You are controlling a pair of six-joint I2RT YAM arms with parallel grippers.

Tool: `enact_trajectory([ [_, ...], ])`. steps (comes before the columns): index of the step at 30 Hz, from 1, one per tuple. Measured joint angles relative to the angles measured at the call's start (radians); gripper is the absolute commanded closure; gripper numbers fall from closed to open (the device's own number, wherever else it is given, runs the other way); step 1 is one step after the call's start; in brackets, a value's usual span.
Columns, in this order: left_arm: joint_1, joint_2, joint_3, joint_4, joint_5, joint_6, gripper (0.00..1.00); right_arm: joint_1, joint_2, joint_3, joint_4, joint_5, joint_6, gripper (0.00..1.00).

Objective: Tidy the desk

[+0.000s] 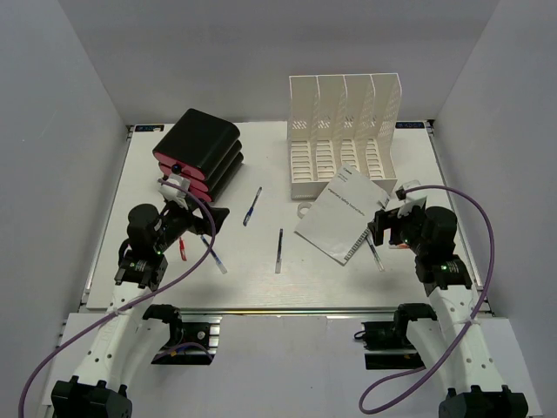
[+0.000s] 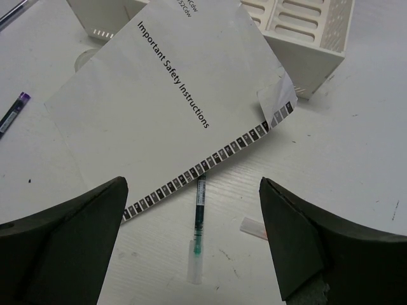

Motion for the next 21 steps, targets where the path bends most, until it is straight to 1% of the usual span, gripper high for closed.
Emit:
enact_trajectory([
  [6,0.000,0.000,0.000,0.000,0.009,0.000,0.02,-0.002,-0.014,-0.008,0.003,-0.038,-0.068,0.11],
  [8,0.000,0.000,0.000,0.000,0.013,0.000,0.05,-0.003,-0.021,-0.021,-0.011,-0.094,-0.163,0.11],
  [10,0.000,0.000,0.000,0.000,0.015,0.000,0.10,-0.003,-0.022,-0.025,-0.074,-0.180,-0.288,0.11],
  [11,0.000,0.000,0.000,0.001,0.019,0.000,0.20,-0.002,-0.020,-0.025,-0.101,-0.211,-0.329,0.11],
  [12,0.000,0.000,0.000,0.002,0.022,-0.004,0.28,0.001,-0.016,-0.023,-0.124,-0.234,-0.360,0.11],
  [13,0.000,0.000,0.000,0.008,0.034,0.004,0.43,0.002,-0.009,-0.012,-0.154,-0.251,-0.384,0.11],
  [16,0.000,0.002,0.000,0.025,0.061,0.002,0.64,0.002,0.021,0.035,-0.188,-0.268,-0.399,0.11],
  [17,0.000,0.003,0.000,0.030,0.072,-0.003,0.69,0.002,0.032,0.056,-0.190,-0.274,-0.396,0.14],
  [18,0.000,0.006,0.000,0.035,0.084,-0.002,0.76,0.002,0.051,0.075,-0.192,-0.287,-0.388,0.18],
  [19,0.000,0.010,0.001,0.039,0.097,-0.001,0.77,0.002,0.070,0.097,-0.193,-0.299,-0.378,0.29],
  [20,0.000,0.014,0.001,0.042,0.106,-0.001,0.77,0.002,0.099,0.125,-0.196,-0.310,-0.356,0.35],
  [21,0.000,0.017,0.001,0.043,0.117,0.000,0.62,0.001,0.131,0.154,-0.198,-0.319,-0.334,0.40],
])
